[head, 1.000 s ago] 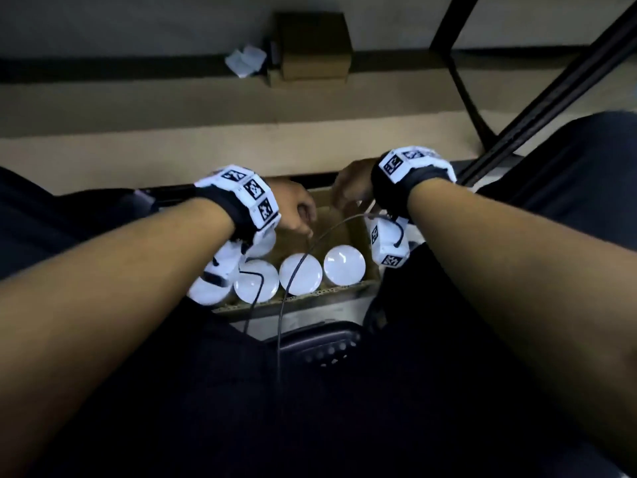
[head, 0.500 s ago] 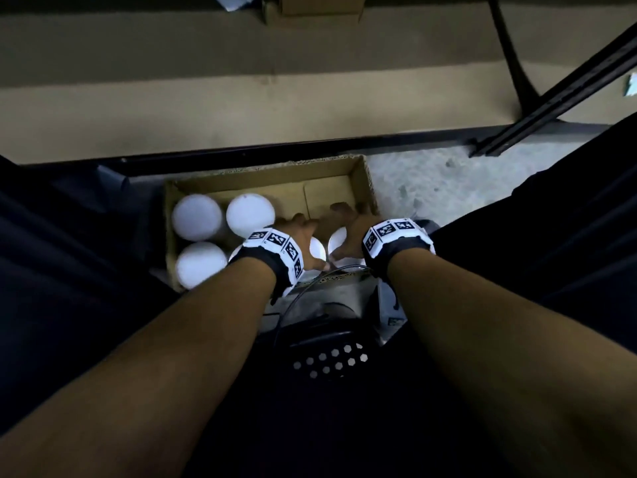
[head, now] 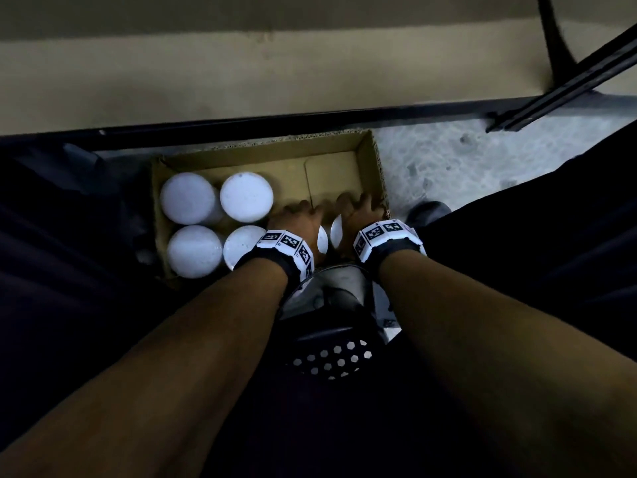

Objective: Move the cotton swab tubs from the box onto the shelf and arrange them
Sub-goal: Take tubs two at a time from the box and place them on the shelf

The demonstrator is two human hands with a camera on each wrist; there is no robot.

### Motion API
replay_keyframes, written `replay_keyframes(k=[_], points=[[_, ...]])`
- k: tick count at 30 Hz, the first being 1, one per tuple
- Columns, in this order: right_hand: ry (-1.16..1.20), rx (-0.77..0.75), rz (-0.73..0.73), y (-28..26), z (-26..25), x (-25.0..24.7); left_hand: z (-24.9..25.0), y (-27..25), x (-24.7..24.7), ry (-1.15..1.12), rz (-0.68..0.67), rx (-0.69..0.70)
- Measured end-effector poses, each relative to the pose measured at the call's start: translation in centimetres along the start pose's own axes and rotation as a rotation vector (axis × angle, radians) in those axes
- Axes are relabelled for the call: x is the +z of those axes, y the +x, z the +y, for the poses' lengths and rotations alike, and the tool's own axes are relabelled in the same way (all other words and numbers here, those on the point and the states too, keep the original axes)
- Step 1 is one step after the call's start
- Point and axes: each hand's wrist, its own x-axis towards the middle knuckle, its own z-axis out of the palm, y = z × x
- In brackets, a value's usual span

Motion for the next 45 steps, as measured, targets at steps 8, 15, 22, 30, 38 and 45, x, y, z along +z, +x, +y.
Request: replay_keyframes(k=[8,15,22,30,38,45], points=[[0.118,-0.031,0.136,1.1,-0.3,-0.3,-1.3,1.1,0.1,-0.079,0.095,-0.064],[0.059,-0.034,0.106,1.0,0.0,-0.5,-1.2,1.0,0.2,-0.058,0.090,-0.063],[0.080,-0.024,0.156,0.6,-0.7,-1.4,-1.7,0.5,-0.4,0.001,0.121,-0.030],[0.125,-0.054,0.062,0.1,-0.5,-5.7,-2.8,1.2,-5.1,-0.042,0.016,-0.039],[0.102,-0.169,0.196,-4.3,-0.7,-12.7,-2.9,-0.9,-12.4,0.001,0.097,0.021],[0.150,-0.255,0.333,-9.2,0.0,-19.1,-3.2,-5.6,-21.4,-0.061,0.226,0.148]])
